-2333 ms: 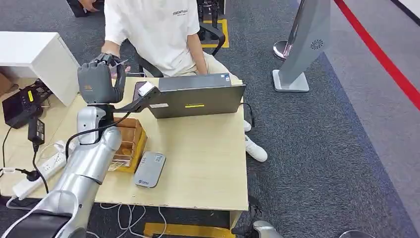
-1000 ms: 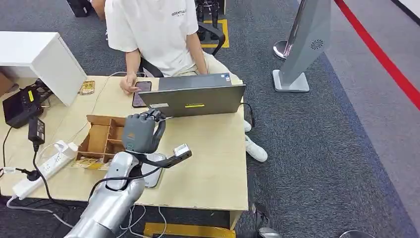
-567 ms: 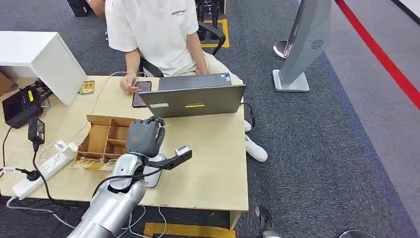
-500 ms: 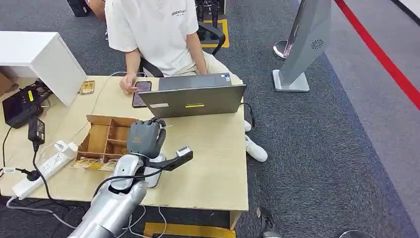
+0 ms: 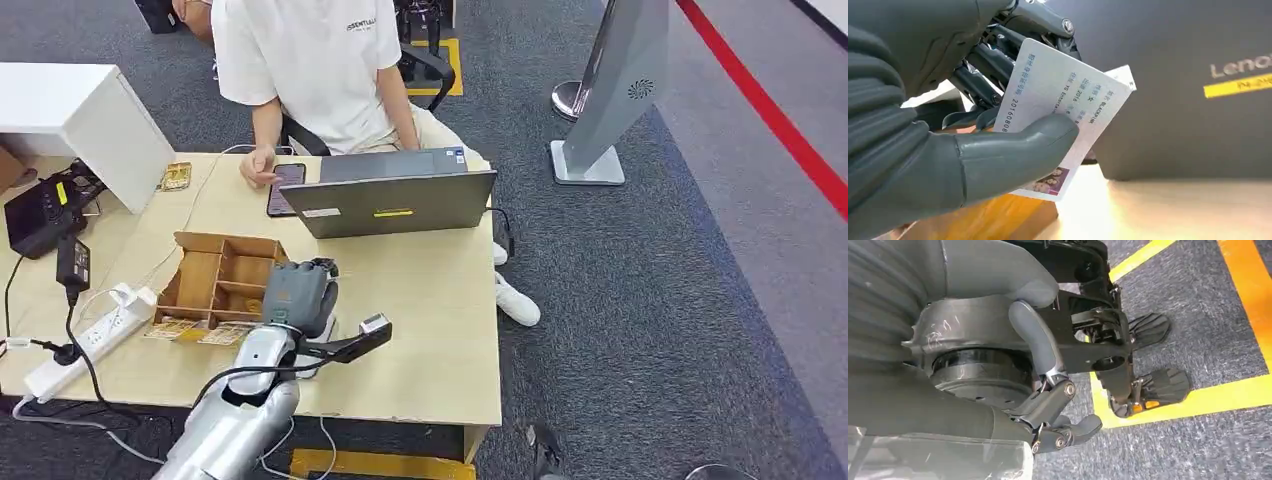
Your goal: Pass the card to the sensor for recognition and then transmit it.
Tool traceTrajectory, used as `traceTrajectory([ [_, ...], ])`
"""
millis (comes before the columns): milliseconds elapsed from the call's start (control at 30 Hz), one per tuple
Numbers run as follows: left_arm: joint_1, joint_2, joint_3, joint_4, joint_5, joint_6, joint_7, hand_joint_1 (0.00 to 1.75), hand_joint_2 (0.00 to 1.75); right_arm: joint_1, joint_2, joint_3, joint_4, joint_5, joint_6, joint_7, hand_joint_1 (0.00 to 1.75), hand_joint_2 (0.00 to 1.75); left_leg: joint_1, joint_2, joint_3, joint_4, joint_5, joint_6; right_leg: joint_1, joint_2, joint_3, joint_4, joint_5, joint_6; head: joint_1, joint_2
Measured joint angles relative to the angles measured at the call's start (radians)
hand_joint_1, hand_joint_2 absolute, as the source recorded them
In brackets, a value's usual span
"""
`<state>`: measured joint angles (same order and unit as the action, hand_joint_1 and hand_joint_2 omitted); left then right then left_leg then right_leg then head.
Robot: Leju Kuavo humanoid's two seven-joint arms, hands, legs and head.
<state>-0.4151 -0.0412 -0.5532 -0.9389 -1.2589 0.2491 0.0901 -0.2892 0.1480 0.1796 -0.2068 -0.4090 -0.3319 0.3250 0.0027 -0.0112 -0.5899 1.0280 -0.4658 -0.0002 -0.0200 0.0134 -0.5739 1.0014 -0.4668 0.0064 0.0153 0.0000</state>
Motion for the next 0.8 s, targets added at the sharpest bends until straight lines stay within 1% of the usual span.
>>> traceTrajectory([
  [133, 0.072, 0.016, -0.020, -0.078, -0.021, 0.000, 0.024, 1.75, 1.75, 0.026, -0.013, -0.030, 0.000, -0.017, 0.000, -0.021, 0.00, 1.75, 0.000, 0.000, 0.000, 0.000, -0.001, 0.000, 0.000, 0.000, 0.000, 0.000, -0.001, 0.001, 0.000, 0.000],
  [200, 0.100, 0.030, -0.026, -0.116, -0.022, 0.000, 0.024, 1.75, 1.75, 0.034, -0.019, -0.041, 0.000, -0.017, 0.000, -0.022, 0.00, 1.75, 0.000, 0.000, 0.000, 0.000, -0.001, 0.000, 0.000, 0.000, 0.000, 0.000, -0.001, 0.001, 0.000, 0.000],
  [367, 0.138, 0.064, -0.034, -0.177, -0.021, -0.011, 0.025, 1.75, 1.75, 0.039, -0.032, -0.057, 0.000, -0.018, 0.000, -0.024, 0.00, 1.75, 0.000, 0.000, 0.000, 0.000, -0.001, 0.000, 0.000, 0.000, 0.000, 0.000, 0.000, 0.001, 0.000, 0.000],
  [467, 0.150, 0.086, -0.034, -0.194, -0.012, -0.017, 0.025, 1.75, 1.75, 0.039, -0.033, -0.063, -0.001, -0.016, 0.000, -0.022, 0.00, 1.75, 0.000, 0.000, 0.000, 0.000, 0.000, 0.000, 0.000, 0.000, 0.000, 0.000, 0.000, 0.001, 0.000, 0.000],
  [600, 0.161, 0.125, -0.033, -0.206, 0.029, -0.039, 0.017, 1.75, 1.75, 0.039, -0.033, -0.070, -0.002, -0.010, 0.000, -0.016, 0.00, 1.75, 0.000, 0.000, 0.000, 0.000, 0.000, 0.000, 0.000, 0.000, 0.000, 0.000, 0.000, 0.001, 0.000, 0.000],
  [667, 0.164, 0.135, -0.030, -0.206, 0.036, -0.048, 0.019, 1.75, 1.75, 0.038, -0.033, -0.071, -0.002, -0.009, 0.000, -0.013, 0.00, 1.75, 0.000, 0.000, 0.000, 0.000, 0.000, 0.000, 0.000, -0.001, 0.000, 0.000, 0.000, 0.001, 0.000, 0.000],
  [800, 0.163, 0.144, -0.007, -0.204, 0.033, -0.055, 0.044, 1.75, 1.75, 0.035, -0.033, -0.072, -0.002, 0.005, 0.000, -0.010, 0.00, 1.75, 0.000, 0.000, -0.001, 0.000, 0.000, 0.000, 0.000, 0.000, 0.000, 0.000, 0.000, 0.001, 0.000, 0.000],
])
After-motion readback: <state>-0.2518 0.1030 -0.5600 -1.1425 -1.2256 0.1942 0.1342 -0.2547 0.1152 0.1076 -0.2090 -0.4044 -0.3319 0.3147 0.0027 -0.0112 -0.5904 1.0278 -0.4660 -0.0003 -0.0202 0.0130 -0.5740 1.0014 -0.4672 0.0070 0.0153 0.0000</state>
